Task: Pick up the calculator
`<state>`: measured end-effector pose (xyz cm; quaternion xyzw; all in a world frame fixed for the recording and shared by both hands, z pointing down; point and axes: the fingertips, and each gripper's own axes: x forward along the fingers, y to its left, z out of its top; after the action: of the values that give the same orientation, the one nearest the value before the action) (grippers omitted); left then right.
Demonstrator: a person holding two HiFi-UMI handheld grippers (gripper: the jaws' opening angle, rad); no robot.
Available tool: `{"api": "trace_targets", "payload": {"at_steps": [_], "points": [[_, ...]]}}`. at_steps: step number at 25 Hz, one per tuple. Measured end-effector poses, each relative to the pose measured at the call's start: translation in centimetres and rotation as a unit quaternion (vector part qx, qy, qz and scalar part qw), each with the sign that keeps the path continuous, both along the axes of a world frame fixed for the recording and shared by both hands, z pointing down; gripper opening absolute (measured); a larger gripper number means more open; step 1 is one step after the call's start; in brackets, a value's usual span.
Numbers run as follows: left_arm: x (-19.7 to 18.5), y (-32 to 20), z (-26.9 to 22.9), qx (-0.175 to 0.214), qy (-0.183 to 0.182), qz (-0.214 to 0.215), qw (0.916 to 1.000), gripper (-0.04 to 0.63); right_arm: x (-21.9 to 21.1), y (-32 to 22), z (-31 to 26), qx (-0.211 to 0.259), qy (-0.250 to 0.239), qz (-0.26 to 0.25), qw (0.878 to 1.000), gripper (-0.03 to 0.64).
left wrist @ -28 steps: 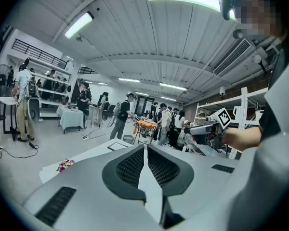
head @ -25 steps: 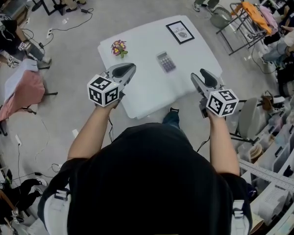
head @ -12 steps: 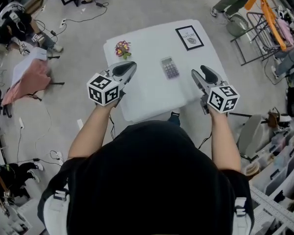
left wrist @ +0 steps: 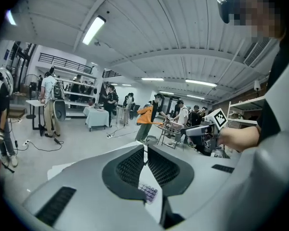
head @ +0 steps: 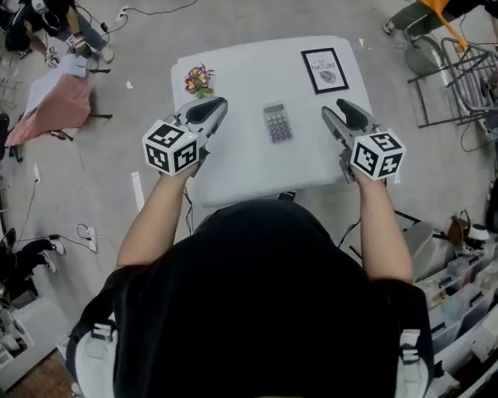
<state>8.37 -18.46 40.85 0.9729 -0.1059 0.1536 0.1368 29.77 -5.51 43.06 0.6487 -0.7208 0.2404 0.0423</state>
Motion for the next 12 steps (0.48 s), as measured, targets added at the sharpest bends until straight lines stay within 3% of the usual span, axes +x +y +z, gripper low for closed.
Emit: {"api": "trace_targets", "payload": {"at_steps": [12], "points": [[2.6,-0.8,0.6,0.002,-0.012,-0.113,0.9935,0.040,4.9,-4.7,2.8,-0.024,-0.010,-0.115,0.993,0.207]]}}
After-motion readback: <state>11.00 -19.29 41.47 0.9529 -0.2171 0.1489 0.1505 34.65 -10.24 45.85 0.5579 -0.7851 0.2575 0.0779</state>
